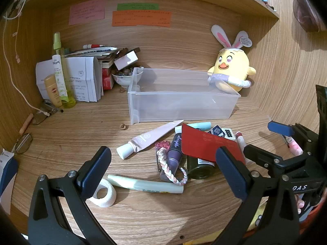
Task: Organize objects
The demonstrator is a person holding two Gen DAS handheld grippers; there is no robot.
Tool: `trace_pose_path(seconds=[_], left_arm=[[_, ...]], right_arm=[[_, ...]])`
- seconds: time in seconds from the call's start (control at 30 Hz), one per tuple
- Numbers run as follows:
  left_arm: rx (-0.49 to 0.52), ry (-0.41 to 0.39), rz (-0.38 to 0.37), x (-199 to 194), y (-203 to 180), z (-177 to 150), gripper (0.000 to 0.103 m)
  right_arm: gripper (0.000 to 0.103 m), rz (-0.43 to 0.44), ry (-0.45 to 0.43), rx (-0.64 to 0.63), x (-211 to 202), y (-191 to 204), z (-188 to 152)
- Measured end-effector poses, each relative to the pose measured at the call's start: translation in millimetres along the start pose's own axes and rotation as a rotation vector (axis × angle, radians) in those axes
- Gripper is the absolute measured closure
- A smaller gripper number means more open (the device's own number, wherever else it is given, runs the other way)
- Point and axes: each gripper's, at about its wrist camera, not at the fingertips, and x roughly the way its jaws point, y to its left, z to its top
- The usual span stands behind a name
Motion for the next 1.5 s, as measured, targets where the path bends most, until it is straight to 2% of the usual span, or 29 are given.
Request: trace_pose_path(seconds=[0.97, 1.23, 1.27, 1.37, 1.43, 1.5], left_arm=[[0.014, 0.002, 0.003, 0, -5, -1, 0.000], [-0.014, -0.027, -0.003, -8, 7, -5, 0.000], [-0.020, -0.030, -0.001, -9, 11, -6, 0.001], [-0.039, -0.024, 0.001, -13, 23, -6, 0.017], [-0.055, -0.013, 0.009, -13, 32, -8, 0.017], [-0.068, -0.004, 0.027, -13, 40, -12, 0.017]], right_arm=[[0.000, 0.016, -0.005, -0.006, -2, 4, -1], [0.000, 0.009, -0.021, 0.015, -3, -4, -1], [0.000, 0.000, -0.025, 0.018, -3, -6, -1], [0.001, -0.020, -0.033, 0.029, -5, -14, 0], [0.001, -0.026, -0.037, 0.040, -5, -21, 0], [0.006, -0.024, -0.026, 0.060, -3, -29, 0]])
